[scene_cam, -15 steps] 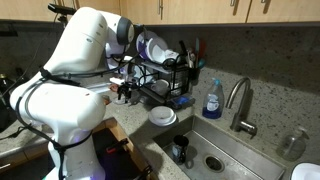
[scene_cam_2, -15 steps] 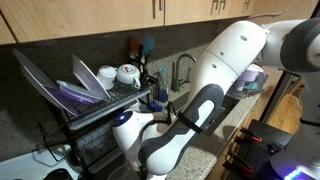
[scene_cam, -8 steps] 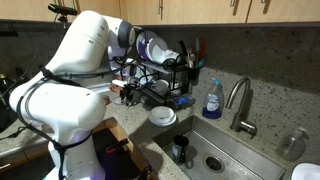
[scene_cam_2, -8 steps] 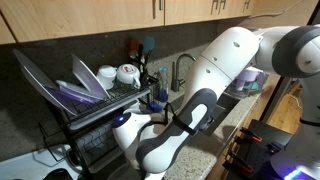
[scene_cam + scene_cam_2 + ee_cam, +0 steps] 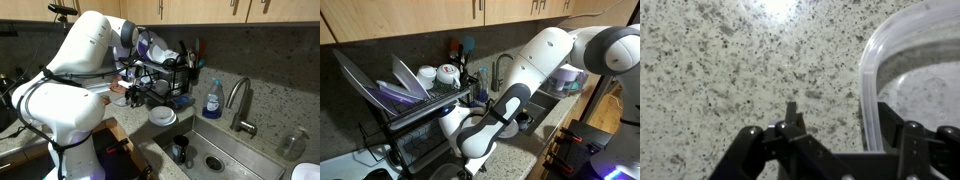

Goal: Pick up the plastic bowl from the countertop and slightly move it to the right

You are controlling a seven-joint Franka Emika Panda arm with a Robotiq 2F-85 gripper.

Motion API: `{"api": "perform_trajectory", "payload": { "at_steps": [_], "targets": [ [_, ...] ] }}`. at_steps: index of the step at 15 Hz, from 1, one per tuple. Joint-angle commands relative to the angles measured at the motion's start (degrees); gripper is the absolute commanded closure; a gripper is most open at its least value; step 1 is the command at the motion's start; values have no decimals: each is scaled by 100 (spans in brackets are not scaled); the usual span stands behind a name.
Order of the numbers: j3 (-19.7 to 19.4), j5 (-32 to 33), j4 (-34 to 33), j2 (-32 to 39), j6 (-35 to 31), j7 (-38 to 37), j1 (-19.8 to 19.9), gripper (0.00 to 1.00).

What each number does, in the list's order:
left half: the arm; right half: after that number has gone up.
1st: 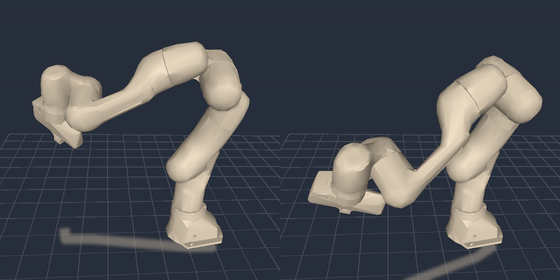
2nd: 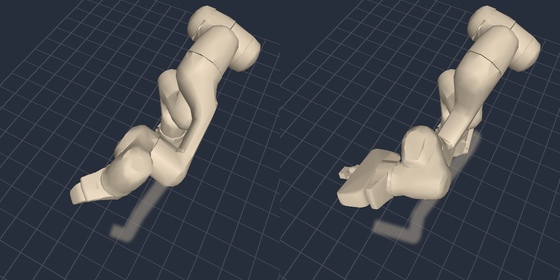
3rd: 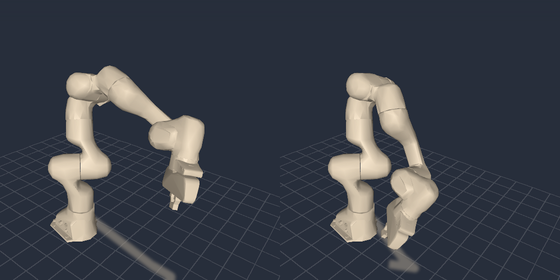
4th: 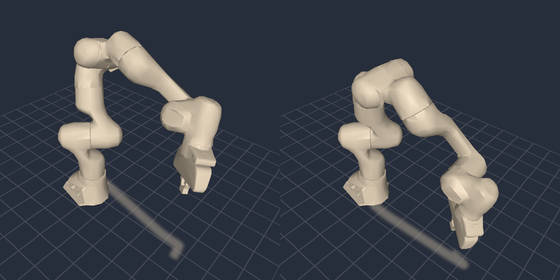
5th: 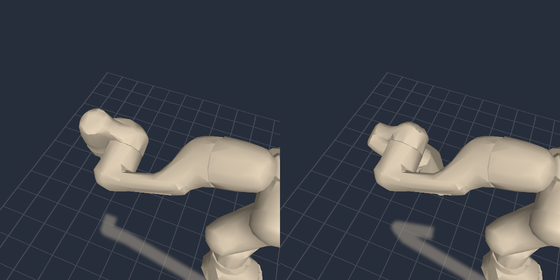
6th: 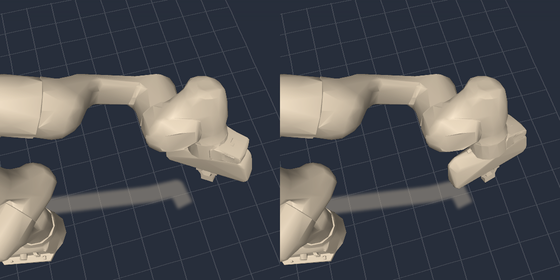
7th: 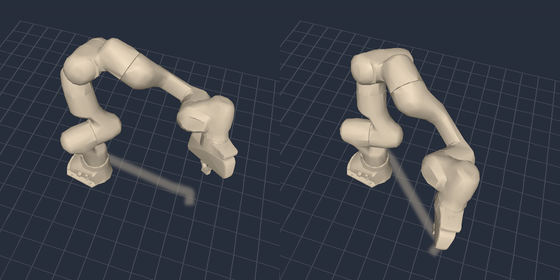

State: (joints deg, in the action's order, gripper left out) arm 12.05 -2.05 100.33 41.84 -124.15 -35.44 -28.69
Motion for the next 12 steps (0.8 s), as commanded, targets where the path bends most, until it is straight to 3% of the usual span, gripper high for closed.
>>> {"api": "perform_trajectory", "payload": {
  "at_steps": [1,5,6,7,12],
  "targets": [
    [-15,-296,404,-278,-146,233,220,19],
    [-33,-453,682,-450,-300,294,376,31],
    [-44,-463,763,-507,-362,282,388,46],
    [-44,-469,847,-574,-409,271,394,50],
    [-48,-357,1270,-991,-695,183,290,92]
  ]
}}
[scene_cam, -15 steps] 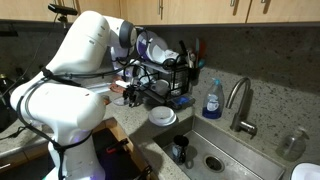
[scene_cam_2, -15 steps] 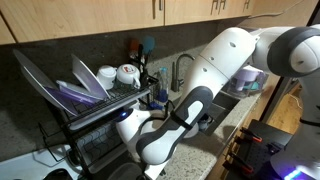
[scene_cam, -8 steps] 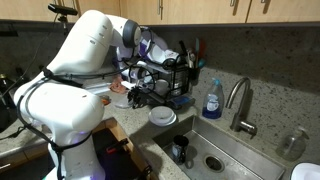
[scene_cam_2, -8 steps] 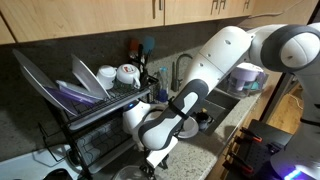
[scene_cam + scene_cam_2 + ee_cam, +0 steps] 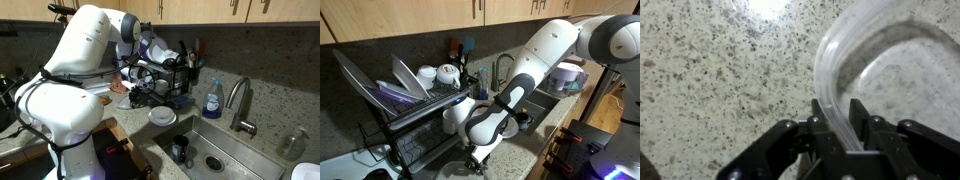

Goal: Pick up the plastic bowl from the countertop and slightly move it to the right

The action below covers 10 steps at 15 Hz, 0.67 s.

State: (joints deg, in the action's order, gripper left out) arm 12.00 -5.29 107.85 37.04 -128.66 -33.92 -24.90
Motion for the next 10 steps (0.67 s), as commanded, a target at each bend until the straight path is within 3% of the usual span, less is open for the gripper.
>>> {"api": "perform_trajectory", "payload": {
  "at_steps": [1,4,10],
  "targets": [
    [-45,-14,596,-609,-294,15,-112,94],
    [-79,76,977,-1055,-491,-127,-208,100],
    [-88,6,1634,-1566,-725,-104,-7,95]
  ]
}}
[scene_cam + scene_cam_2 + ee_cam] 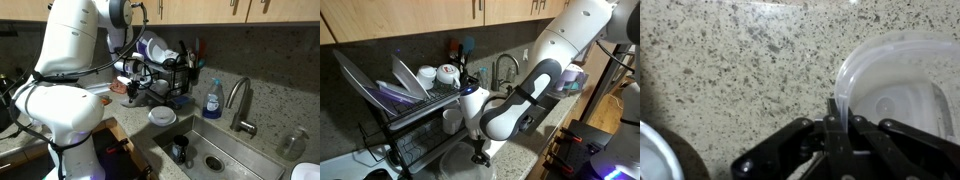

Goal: Pick up the plastic bowl from the countertop and slightly move it to the right

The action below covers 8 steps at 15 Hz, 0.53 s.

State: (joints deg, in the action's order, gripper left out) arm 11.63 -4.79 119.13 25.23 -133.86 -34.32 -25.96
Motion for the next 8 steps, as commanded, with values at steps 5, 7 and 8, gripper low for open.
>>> {"api": "perform_trajectory", "payload": {
  "at_steps": [5,7,8],
  "targets": [
    [-107,-237,820,-447,-375,61,402,95],
    [-119,-318,887,-398,-429,121,540,95],
    [-129,-347,942,-401,-430,151,608,96]
  ]
}}
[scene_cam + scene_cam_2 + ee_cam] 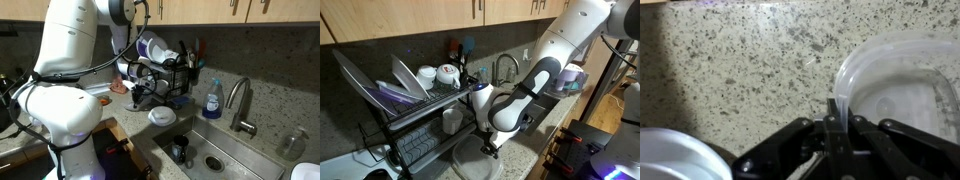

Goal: Pick up the plastic bowl from the countertop and slightly move it to the right

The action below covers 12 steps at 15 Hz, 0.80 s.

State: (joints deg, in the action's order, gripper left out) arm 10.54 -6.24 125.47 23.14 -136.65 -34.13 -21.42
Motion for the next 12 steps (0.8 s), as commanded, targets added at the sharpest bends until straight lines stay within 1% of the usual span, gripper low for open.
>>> {"api": "perform_trajectory", "payload": {
  "at_steps": [1,4,5,6,8,12],
  "targets": [
    [-32,-211,346,-184,-158,147,207,96],
    [-48,-276,482,-203,-126,258,376,96],
    [-50,-293,512,-207,-116,287,414,94],
    [-61,-302,527,-195,-114,325,438,70],
    [-71,-297,567,-212,-88,307,461,66],
    [-101,-195,690,-378,-83,176,385,37]
  ]
}}
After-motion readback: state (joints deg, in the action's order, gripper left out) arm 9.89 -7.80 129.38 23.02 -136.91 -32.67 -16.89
